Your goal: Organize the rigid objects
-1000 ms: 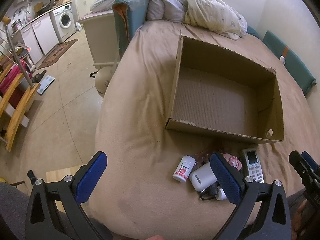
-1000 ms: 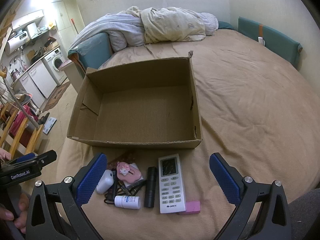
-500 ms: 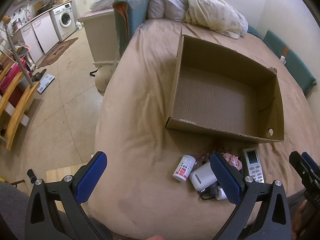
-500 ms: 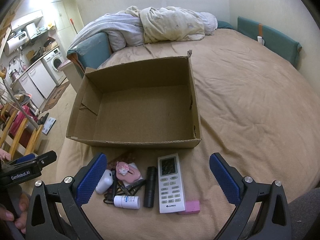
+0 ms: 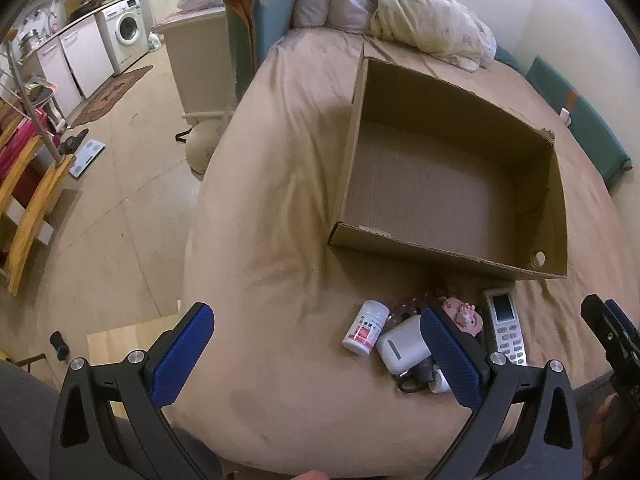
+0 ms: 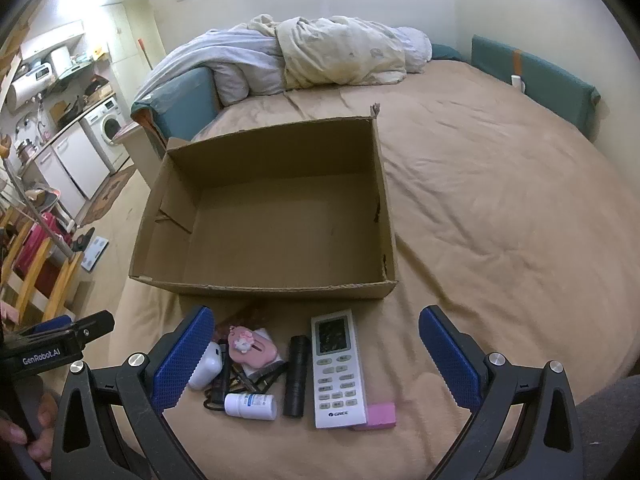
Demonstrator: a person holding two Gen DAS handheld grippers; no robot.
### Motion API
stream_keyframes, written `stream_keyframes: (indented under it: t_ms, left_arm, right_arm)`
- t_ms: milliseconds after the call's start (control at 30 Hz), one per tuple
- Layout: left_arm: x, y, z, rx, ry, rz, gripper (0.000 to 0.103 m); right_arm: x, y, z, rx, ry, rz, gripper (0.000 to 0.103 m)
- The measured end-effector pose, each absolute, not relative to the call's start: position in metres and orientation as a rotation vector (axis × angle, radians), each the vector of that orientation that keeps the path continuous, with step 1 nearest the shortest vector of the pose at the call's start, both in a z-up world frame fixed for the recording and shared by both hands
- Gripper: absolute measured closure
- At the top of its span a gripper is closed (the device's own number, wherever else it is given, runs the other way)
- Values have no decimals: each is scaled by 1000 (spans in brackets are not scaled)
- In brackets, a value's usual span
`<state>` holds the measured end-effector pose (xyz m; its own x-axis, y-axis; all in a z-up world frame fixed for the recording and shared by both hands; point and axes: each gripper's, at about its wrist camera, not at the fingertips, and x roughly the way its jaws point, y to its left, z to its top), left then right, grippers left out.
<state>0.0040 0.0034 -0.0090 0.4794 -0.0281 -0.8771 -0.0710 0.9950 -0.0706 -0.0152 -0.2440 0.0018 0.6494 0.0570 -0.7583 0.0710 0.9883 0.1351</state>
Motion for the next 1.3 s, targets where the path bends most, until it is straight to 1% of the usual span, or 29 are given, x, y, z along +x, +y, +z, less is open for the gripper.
stream_keyframes:
  t_ms: [1300]
  left_arm:
    - [6, 5, -13, -110, 1088, 39, 0]
  right_arm:
    - [-13, -244, 2, 149, 896, -8, 0]
